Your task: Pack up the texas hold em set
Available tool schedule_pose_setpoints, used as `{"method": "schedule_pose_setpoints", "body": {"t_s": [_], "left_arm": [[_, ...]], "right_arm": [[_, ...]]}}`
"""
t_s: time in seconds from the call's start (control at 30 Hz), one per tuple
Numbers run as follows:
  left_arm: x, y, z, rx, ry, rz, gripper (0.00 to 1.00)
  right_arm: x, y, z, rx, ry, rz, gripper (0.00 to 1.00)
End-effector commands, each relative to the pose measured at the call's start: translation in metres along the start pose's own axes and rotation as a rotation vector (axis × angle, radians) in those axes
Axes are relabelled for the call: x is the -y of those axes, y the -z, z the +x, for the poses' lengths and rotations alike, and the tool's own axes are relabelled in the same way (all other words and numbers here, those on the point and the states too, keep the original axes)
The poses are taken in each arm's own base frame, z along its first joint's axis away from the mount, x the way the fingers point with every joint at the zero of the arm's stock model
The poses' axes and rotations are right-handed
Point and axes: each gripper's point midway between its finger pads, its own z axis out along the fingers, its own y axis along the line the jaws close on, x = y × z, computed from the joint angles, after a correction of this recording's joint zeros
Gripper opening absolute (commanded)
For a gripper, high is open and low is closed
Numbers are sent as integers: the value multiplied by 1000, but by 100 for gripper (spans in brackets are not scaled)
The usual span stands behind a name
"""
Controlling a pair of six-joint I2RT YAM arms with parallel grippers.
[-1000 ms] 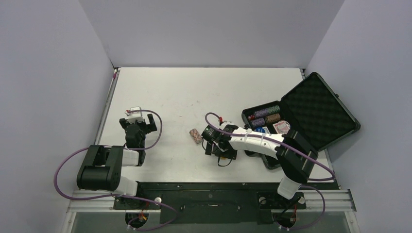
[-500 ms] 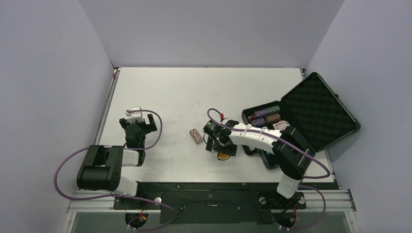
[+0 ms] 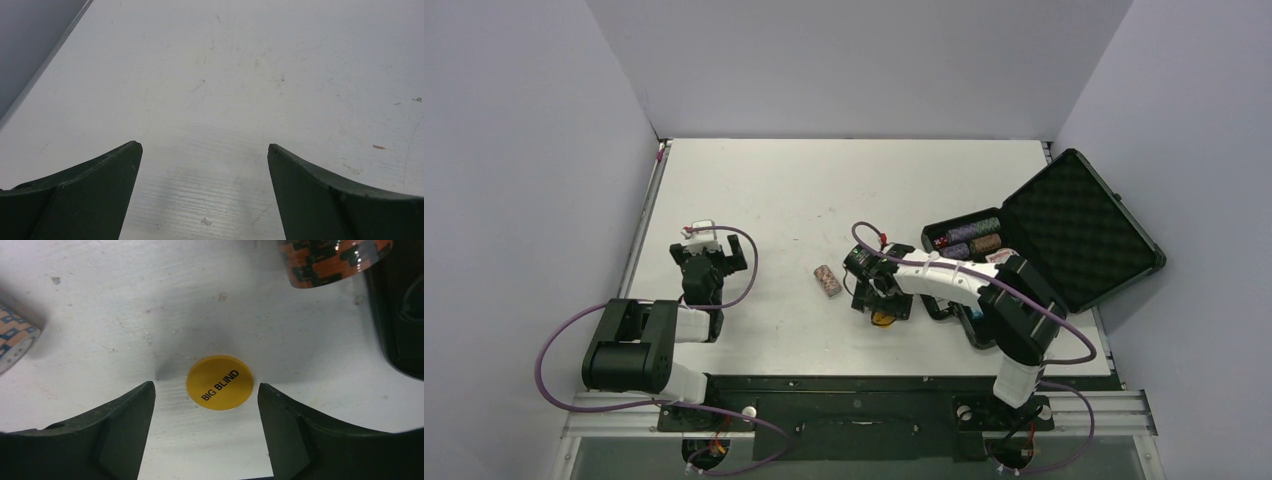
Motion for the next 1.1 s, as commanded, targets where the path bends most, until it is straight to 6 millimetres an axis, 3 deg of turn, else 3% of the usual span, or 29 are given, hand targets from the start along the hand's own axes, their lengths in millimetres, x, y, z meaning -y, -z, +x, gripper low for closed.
{"method": "schedule_pose_setpoints", "body": {"t_s": [0.0,0.2,0.5,0.7,1.07], "left_arm": [[4,-6,-22,73,15,6,96],[4,-6,-22,71,14,6,96],[4,-6,-22,72,14,6,96],[4,-6,-22,71,14,5,96],[4,-6,-22,71,14,6,96]], "right_arm": [[12,7,-1,24,-24,4,70],[14,-1,6,10,-29,-14,68],[2,-3,6,8,-1,-41,64],[5,-4,9,0,54,24,61],[11,-13,23,-25,51,27,48]]}}
